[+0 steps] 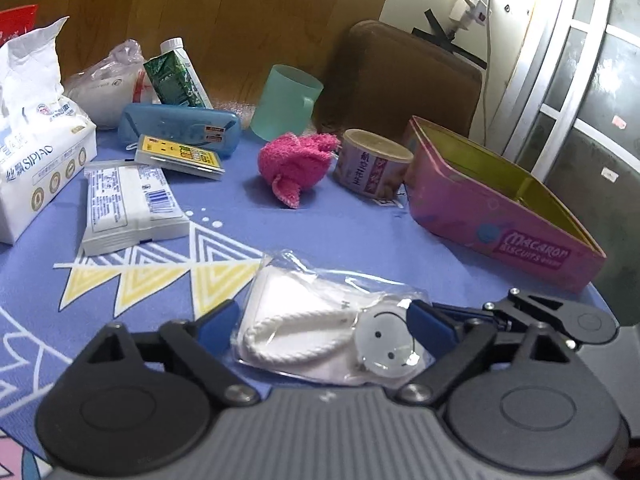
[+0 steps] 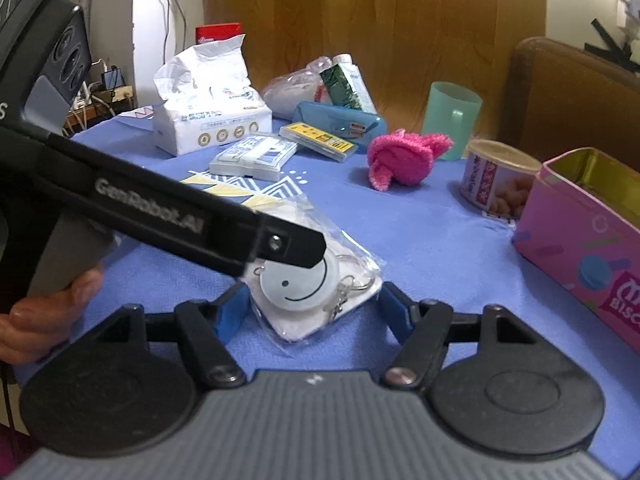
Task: Organize soft objects
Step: 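Grasp the keychain bag with the left gripper while the right gripper pinches it, then carry the keychain bag over the pink tin and open both grippers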
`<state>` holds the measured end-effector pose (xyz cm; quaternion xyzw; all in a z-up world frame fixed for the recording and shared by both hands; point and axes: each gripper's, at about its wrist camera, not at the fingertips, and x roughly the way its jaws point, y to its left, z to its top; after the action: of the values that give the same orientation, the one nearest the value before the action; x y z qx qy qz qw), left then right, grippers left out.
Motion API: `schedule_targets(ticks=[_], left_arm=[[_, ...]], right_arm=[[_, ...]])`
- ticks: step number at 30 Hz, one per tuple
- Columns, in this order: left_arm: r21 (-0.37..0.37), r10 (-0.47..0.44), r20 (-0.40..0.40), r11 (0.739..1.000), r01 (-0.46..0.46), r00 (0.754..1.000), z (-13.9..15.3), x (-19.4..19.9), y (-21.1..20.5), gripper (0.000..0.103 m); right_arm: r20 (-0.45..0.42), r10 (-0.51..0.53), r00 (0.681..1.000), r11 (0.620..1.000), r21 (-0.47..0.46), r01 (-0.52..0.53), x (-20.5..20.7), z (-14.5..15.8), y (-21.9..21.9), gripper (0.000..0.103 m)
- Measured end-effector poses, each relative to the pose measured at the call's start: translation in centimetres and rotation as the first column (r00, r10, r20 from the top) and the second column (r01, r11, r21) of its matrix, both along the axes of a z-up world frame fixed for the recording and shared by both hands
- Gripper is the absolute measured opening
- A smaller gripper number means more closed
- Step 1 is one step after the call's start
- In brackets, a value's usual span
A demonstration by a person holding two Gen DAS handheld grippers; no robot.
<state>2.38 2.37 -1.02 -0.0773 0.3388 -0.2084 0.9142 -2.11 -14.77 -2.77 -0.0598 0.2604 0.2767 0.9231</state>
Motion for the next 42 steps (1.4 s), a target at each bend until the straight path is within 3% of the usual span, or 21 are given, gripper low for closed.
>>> schedule_targets(ticks=[4, 9, 13, 19, 25, 28, 34, 38, 42], left_arm=[[-0.037, -0.018, 0.035, 0.999, 0.019, 0.999, 2.0, 0.0, -0.6, 0.092], [-0.008, -0.077, 0.135, 0.997, 0.079, 0.988, 5.7, 1.1, -4.4, 0.092], [0.016, -0.162, 0.21, 0.987, 0.163, 0.964, 8.5, 2.8, -9.1, 0.092], [0.048, -0.254, 0.266, 0.967, 0.25, 0.93, 9.8, 4.9, -16.5, 0.092], [0.075, -0.297, 0.258, 0.955, 0.288, 0.919, 9.0, 6.5, -21.4, 0.092], [0.053, -0.296, 0.232, 0.955, 0.292, 0.926, 8.5, 6.6, -21.3, 0.092], [0.024, -0.243, 0.231, 0.969, 0.244, 0.942, 8.3, 5.7, -18.5, 0.092], [-0.004, -0.196, 0.246, 0.979, 0.204, 0.949, 8.4, 4.2, -15.3, 0.092], [-0.01, -0.135, 0.28, 0.99, 0.144, 0.951, 8.3, 1.8, -11.3, 0.093]], right_arm=[[0.058, -0.023, 0.998, 1.0, 0.006, 0.023, -0.8, 0.5, -1.0, 0.073], [0.188, -0.105, 0.976, 0.994, 0.022, 0.103, -1.0, 2.6, -3.1, 0.073], [0.251, -0.198, 0.947, 0.98, 0.038, 0.195, 0.2, 4.1, -6.2, 0.073], [0.287, -0.339, 0.896, 0.939, 0.047, 0.34, 2.4, 5.2, -11.7, 0.072], [0.258, -0.437, 0.862, 0.896, 0.04, 0.443, 5.0, 4.0, -16.0, 0.072], [0.231, -0.526, 0.819, 0.846, 0.036, 0.533, 6.1, 3.2, -17.3, 0.073], [0.162, -0.663, 0.731, 0.749, 0.158, 0.644, 5.9, 2.5, -19.5, 0.078], [0.192, -0.665, 0.722, 0.746, 0.218, 0.629, 3.8, 3.1, -18.3, 0.078], [0.243, -0.633, 0.735, 0.773, 0.262, 0.578, 1.8, 3.7, -16.0, 0.078]])
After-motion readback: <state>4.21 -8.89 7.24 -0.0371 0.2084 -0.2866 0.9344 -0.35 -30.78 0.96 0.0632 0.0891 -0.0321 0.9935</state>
